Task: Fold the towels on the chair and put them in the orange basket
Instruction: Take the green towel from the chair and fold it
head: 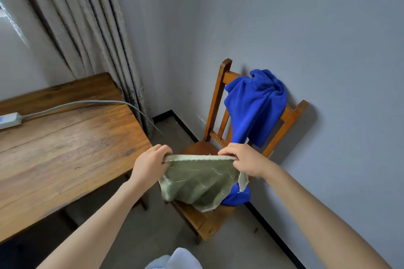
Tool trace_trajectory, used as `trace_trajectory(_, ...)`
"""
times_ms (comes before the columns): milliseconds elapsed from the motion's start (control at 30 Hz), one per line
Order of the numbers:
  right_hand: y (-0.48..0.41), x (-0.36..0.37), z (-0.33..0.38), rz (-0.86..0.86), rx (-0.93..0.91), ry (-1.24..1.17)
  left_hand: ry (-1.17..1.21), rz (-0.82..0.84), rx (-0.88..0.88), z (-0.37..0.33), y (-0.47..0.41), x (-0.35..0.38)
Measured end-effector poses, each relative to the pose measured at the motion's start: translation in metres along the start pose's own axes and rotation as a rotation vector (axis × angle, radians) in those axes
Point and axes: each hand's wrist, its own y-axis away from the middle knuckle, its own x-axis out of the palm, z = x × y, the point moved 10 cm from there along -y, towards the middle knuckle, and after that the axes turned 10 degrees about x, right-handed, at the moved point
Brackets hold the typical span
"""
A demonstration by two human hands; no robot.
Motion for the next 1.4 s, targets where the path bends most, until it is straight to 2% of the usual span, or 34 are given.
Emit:
trace_trajectory(67,-0.004,0.003,-0.011,0.017,0.023,0.037,0.018,0.033,-0.116,0.027,0.007,0.005)
trace_trajectory(167,-0.019,-0.006,-0.018,-0.030,0.051,0.087,0.251,-0.012,-0.245,0.053,0.008,0.000)
trace_trajectory(233,-0.036,-0.025,-0.021,-0.143,0.067,0.116,0.454,-0.069,-0.280,0.055,-0.003,-0.014)
trace_trajectory(333,-0.061,-0.077,-0.013,-0.445,0.040,0.139,0.743,-0.215,-0.318,0.059,-0.039,-0.050)
trace_trajectory(433,-0.071,-0.140,0.002,-0.747,0.052,0.104,1.000,-0.401,-0.298,0.070,-0.081,-0.090)
trace_trajectory(533,-0.075,-0.197,0.016,-0.952,0.058,0.008,1.184,-0.477,-0.208,0.070,-0.121,-0.124)
trace_trajectory(767,-0.050,-0.272,0.041,-1.242,-0.025,-0.080,1.179,-0.548,-0.022,0.050,-0.165,-0.186)
trace_trajectory(933,-0.021,-0.279,0.032,-1.244,-0.063,-0.133,1.170,-0.565,0.014,0.023,-0.143,-0.190)
trace_trajectory(1167,0.020,-0.244,-0.002,-0.986,-0.161,-0.242,1.172,-0.598,-0.043,-0.019,-0.057,-0.158)
trace_trajectory(1400,0.045,-0.204,-0.044,-0.731,-0.128,-0.357,1.198,-0.563,-0.184,-0.044,0.010,-0.100)
